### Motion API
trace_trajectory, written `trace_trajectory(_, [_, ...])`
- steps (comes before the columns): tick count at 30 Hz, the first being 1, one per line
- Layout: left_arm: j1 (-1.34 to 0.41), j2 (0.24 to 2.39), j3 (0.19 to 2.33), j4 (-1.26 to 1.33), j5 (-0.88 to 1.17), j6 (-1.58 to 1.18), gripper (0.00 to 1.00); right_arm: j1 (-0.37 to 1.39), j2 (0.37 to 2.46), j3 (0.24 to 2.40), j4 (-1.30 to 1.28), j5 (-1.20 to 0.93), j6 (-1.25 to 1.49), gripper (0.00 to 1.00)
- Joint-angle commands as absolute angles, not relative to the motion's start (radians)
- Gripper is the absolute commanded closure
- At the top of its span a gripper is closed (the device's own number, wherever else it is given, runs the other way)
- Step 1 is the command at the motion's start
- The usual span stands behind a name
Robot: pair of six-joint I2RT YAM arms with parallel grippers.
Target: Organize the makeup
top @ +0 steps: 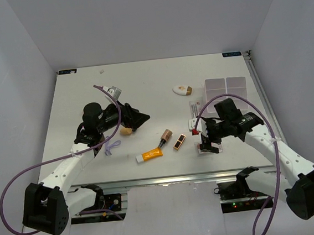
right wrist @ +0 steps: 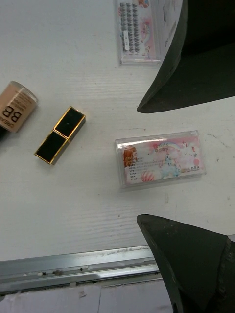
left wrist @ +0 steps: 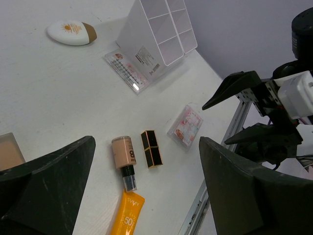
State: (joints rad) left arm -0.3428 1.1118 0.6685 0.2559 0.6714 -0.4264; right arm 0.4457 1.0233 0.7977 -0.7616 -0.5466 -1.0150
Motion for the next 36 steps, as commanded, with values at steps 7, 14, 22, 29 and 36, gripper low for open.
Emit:
trace_trajectory(7, [-0.347,1.121,0.717,0.232,0.685,-0.406,0.02,0.571,1.172,0.715,-0.62,-0.255,-1.006,0.1])
trace_trajectory(14, [-0.347,1.121,0.721,0.218,0.669,-0.396,0.02,0.572,1.299,0.732,-0.565,-0.212,-1.023,0.1])
trace_trajectory(22, [-0.347,1.121,0.724,0.212,0.67,-0.394,0.02,0.571,1.35,0.717,-0.548,-0.232,-1.039,0.1])
trace_trajectory(29, [-0.347,1.128,0.723,0.221,0.691,-0.403,0.02,0.572,1.379,0.69,-0.529,-0.223,-1.044,0.09])
trace_trajectory(36, [-0.347,1.13,0.72,0.242,0.726,-0.422,0.02,0.57,1.397,0.68,-0.504,-0.222,-1.043,0.01])
